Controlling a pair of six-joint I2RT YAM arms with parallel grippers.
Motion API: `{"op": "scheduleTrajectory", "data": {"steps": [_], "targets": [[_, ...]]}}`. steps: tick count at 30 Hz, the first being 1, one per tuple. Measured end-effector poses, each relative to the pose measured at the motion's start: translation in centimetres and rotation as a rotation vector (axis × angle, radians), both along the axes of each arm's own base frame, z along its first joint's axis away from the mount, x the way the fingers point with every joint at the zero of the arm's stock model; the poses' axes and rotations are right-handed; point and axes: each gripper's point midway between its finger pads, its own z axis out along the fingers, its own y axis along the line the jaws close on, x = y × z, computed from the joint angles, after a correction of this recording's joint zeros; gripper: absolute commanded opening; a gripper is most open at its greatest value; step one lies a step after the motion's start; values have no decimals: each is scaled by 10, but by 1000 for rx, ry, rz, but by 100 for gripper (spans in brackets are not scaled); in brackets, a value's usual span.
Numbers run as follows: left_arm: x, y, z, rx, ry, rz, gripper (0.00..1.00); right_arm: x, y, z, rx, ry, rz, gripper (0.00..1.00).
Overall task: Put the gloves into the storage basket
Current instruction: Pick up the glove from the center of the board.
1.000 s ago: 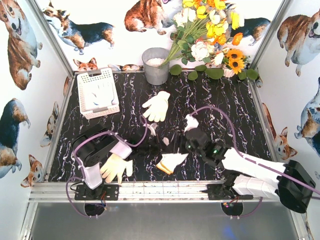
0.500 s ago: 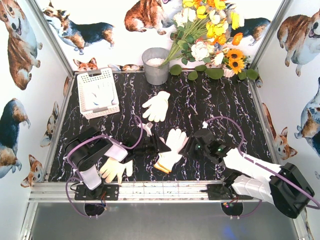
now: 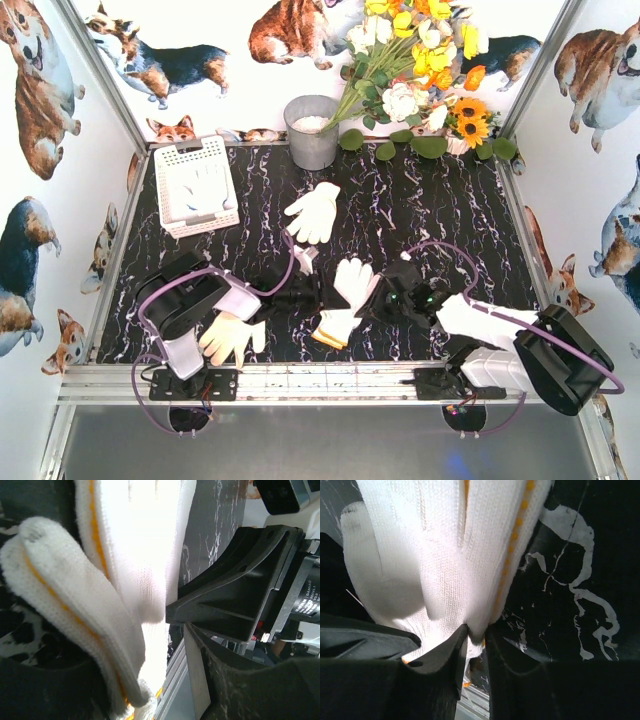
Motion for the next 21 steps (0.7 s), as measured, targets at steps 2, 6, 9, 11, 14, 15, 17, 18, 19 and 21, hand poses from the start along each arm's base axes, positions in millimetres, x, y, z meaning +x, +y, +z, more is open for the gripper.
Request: {"op": "scheduleTrajectory", "data": {"steps": [2, 6, 9, 11, 14, 15, 17, 18, 19, 21], "targets": [[-2, -6, 0, -6, -1, -22, 44, 0, 1, -1, 17, -6, -4, 22], [-2, -12, 0, -11, -6, -49, 42, 3, 5, -1, 41, -11, -11, 20], [-2, -12, 0, -9, -7, -50, 32, 4, 8, -2, 49, -13, -9, 20], [-2, -11, -2, 0, -6, -46, 22, 5, 8, -2, 51, -14, -8, 20], [-1, -8, -8, 32, -6, -33, 7, 5, 8, -1, 51, -15, -8, 25], [0, -5, -10, 49, -10, -30, 3, 5, 8, -1, 50, -18, -8, 27], [2, -2, -11, 80, -22, -19, 0, 5, 6, 1, 44, -26, -8, 31], [3, 0, -11, 96, -32, -14, 0, 5, 5, 1, 35, -31, -5, 33], [5, 1, -10, 110, -39, -9, 0, 5, 4, 2, 26, -35, -1, 34], [9, 5, -8, 141, -58, 11, 0, 6, 0, 3, 4, -42, 0, 36]]}}
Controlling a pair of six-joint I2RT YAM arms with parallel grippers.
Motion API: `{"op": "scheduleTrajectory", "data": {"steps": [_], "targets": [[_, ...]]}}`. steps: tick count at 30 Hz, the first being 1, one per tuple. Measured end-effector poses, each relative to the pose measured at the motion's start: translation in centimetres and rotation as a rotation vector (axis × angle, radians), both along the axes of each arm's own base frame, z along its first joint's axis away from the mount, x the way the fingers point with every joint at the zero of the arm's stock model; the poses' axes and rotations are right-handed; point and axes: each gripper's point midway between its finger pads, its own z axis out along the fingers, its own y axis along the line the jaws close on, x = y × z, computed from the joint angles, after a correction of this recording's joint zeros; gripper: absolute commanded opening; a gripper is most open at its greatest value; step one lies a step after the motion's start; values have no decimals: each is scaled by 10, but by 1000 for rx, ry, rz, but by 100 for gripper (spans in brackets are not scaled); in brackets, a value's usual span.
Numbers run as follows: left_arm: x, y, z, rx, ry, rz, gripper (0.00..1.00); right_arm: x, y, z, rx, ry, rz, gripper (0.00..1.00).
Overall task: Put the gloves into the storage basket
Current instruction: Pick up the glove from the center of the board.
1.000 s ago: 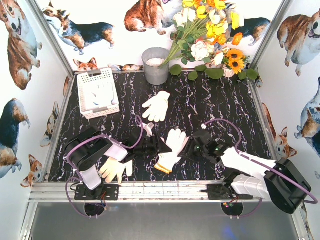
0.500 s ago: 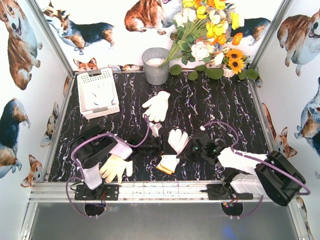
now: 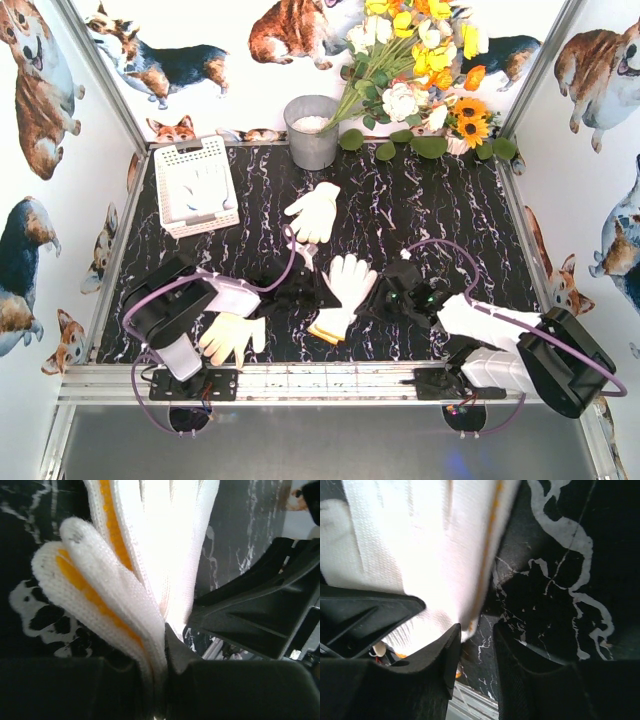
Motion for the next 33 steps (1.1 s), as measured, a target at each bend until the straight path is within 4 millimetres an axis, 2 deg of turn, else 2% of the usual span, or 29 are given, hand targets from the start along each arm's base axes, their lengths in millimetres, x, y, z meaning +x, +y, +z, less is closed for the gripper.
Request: {"op": "scheduleTrajectory", "data": {"steps": [9, 20, 25, 29, 33], "targets": [[26, 28, -3, 268, -72, 76, 0, 2, -17, 1, -112, -25, 10, 38], [52, 73, 9, 582, -167, 63, 0, 12, -24, 12, -201, -83, 61, 49], [67, 99, 10, 656, -170, 85, 0, 23, -23, 25, -227, -139, 80, 54], [86, 126, 11, 688, -161, 127, 0, 24, -26, 22, -251, -143, 88, 54], [102, 142, 18, 706, -176, 145, 0, 23, -27, 16, -262, -127, 93, 54]]}}
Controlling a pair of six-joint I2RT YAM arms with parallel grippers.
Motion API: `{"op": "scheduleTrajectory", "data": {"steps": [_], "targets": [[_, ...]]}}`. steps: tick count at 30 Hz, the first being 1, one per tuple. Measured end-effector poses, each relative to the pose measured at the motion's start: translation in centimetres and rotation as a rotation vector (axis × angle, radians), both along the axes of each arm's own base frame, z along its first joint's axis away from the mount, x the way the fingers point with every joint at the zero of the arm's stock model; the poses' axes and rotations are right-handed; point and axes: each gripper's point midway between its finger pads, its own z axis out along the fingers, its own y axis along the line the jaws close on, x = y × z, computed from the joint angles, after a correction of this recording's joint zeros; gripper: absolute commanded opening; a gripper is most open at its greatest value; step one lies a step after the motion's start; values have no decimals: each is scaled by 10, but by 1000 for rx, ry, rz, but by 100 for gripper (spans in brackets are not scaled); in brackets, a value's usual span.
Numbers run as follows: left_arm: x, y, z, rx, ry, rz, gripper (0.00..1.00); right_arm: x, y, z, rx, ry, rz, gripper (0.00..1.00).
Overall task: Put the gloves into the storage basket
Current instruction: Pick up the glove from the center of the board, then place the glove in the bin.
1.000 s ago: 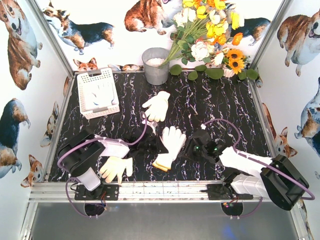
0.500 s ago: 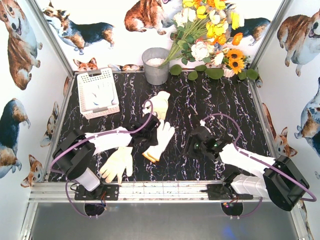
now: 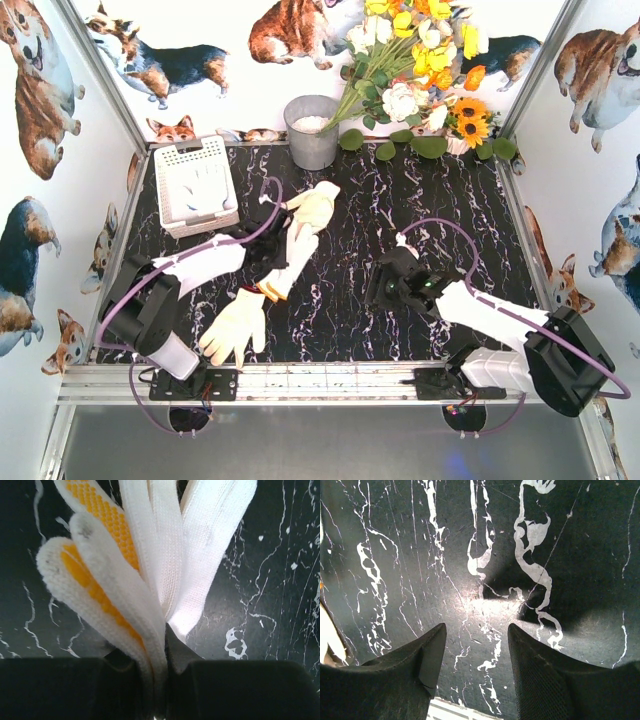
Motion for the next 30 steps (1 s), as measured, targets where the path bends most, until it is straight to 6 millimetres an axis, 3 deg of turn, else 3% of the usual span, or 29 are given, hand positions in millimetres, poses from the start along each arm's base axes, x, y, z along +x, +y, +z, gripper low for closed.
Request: {"op": "scheduleTrajectory", "data": {"steps": [12, 20, 30], "targets": [[67, 31, 23, 96, -62, -31, 0, -5, -4, -6, -9, 11, -3, 54], [125, 50, 46, 168, -119, -29, 0, 0, -10, 18, 24, -79, -35, 55], [170, 77, 68, 261, -150, 3, 0, -4, -18, 12, 7, -76, -58, 55]]}}
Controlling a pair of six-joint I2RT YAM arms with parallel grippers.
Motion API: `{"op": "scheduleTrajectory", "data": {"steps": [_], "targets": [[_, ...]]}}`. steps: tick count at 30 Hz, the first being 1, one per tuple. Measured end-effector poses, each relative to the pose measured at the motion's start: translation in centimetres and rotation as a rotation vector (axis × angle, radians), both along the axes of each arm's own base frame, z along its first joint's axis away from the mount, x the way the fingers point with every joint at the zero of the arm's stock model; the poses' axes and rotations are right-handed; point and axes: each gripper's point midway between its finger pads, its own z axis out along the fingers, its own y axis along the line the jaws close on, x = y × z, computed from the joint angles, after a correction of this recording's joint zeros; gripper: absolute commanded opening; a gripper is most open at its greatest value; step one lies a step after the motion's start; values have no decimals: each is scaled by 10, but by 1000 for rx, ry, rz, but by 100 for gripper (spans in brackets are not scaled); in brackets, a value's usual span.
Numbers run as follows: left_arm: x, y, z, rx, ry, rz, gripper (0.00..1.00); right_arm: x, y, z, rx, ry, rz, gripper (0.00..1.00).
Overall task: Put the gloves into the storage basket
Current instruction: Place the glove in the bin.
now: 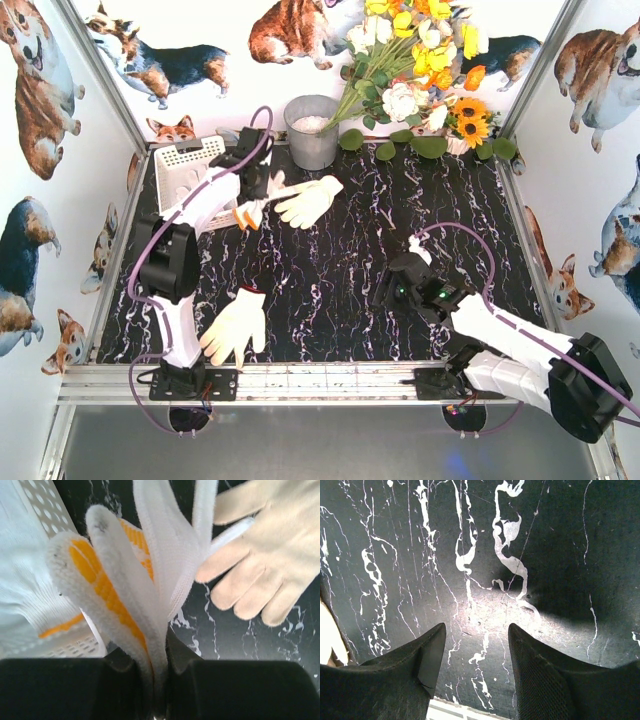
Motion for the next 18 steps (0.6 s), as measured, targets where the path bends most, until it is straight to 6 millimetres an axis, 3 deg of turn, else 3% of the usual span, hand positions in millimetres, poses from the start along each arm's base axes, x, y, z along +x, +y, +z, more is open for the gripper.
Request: {"op": "scheduleTrajectory", "data": {"steps": [8, 18], "targets": [[25, 14, 14, -7, -13, 3, 0, -2, 0, -7, -14, 26, 0, 55], [35, 58, 15, -100, 4, 76, 0, -3, -1, -8, -17, 30, 0, 55]]}}
